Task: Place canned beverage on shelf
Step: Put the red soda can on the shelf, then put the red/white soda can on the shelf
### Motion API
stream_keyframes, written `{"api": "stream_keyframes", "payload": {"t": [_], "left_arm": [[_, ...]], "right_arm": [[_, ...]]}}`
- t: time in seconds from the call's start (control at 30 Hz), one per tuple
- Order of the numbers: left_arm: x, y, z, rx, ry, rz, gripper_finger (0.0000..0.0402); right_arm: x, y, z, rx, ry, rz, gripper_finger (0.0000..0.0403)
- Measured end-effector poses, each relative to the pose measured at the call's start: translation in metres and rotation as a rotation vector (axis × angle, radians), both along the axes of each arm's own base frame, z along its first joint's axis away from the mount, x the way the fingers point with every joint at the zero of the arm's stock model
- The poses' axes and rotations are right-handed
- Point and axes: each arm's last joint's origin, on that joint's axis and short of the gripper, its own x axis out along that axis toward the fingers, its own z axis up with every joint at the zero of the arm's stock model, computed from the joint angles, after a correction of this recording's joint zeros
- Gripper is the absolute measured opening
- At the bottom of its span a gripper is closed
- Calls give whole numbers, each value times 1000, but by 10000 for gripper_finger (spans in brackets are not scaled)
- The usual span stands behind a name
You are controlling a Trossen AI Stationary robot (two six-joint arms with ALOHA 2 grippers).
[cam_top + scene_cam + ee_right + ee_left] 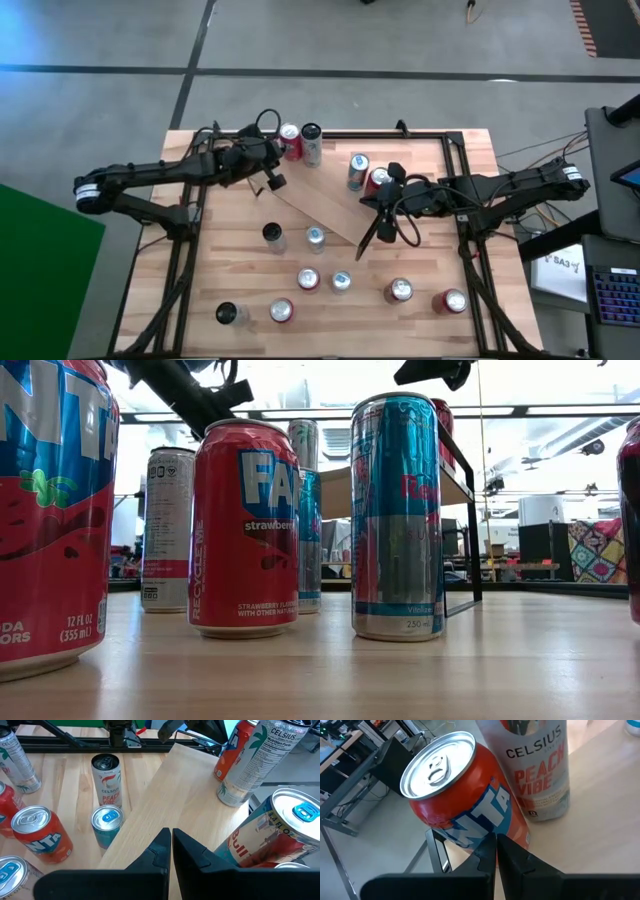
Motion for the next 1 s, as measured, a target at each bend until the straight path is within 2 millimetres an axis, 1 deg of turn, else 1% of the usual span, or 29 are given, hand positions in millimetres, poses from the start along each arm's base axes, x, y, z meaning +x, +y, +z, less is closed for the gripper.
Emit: {"api": "stream_keyframes", "payload": {"t": [0.13,0.27,0.37,0.47,0.57,0.67,0.73,0.87,1.0], "left_arm": [[-4,-1,2,-3,-3,2,0],[-15,-6,15,-3,-65,8,0],[-24,-13,26,-4,-125,-3,0],[-30,-24,36,-17,-185,-71,0],[-34,-36,42,-20,-247,-135,0],[-38,-48,41,-12,-310,-190,0],[-41,-56,37,-8,-358,-228,0],[-48,-69,29,-3,-459,-293,0],[-53,-77,26,2,-554,-336,0]], "right_arm": [[0,0,1,-6,-7,1,9],[0,0,6,-14,-43,8,9],[-1,0,13,-19,-87,12,9],[0,-1,27,-60,-162,-16,9],[-1,-5,44,-138,-227,-107,9],[-4,-9,61,-199,-263,-190,9],[-5,-13,74,-200,-303,-220,9],[-8,-29,97,-167,-377,-313,9],[-11,-54,114,-144,-435,-434,9]]}}
